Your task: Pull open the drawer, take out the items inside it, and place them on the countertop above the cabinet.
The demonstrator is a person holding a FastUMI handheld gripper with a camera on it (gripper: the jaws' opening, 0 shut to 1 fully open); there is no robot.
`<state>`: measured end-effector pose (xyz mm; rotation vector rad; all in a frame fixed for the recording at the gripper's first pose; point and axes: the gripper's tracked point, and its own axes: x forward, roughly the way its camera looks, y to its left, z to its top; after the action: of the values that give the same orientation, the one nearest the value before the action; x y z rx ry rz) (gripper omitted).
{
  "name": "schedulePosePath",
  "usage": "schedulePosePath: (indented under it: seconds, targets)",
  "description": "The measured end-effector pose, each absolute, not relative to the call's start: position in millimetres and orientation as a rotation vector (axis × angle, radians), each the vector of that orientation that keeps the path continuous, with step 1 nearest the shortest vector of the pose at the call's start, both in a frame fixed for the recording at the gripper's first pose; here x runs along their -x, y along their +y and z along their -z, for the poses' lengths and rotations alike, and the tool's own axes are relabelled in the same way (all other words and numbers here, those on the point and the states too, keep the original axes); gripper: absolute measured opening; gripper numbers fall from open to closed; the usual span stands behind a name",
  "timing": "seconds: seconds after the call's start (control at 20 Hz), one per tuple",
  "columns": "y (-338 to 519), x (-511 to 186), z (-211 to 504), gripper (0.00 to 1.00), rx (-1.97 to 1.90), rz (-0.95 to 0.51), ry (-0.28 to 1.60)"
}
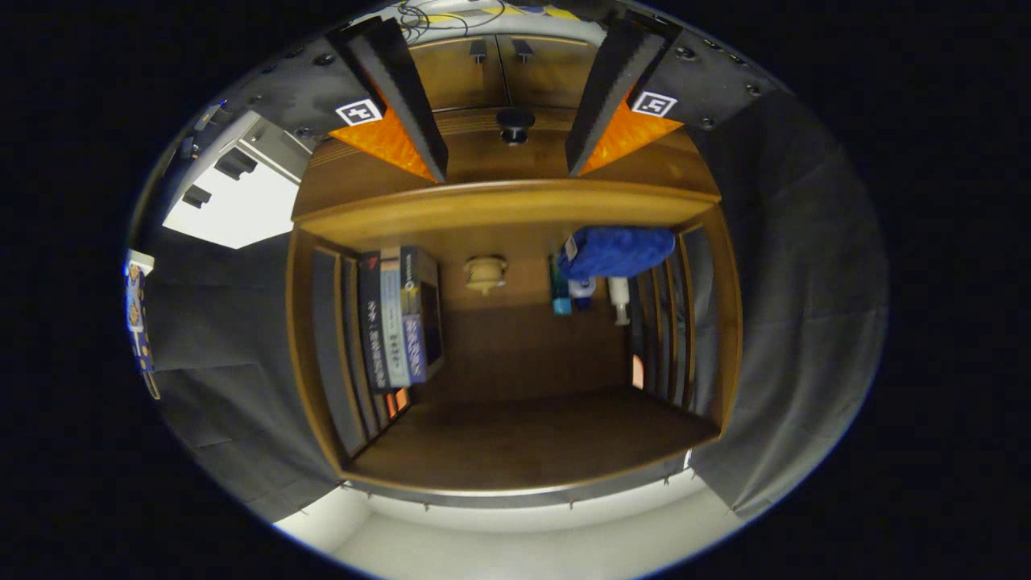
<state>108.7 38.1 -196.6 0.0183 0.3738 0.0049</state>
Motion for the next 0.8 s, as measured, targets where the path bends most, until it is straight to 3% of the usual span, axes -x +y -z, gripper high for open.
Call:
schedulePosePath:
  seconds: [0.25, 0.6, 0.8]
  targets:
    - [49, -135, 260, 0.74, 0.012, 0.001, 0.543]
    - [42, -158, 307, 0.73, -0.038, 0.036, 0.669]
    - [40, -165, 311, 0.58, -0.083, 0.044, 0.668]
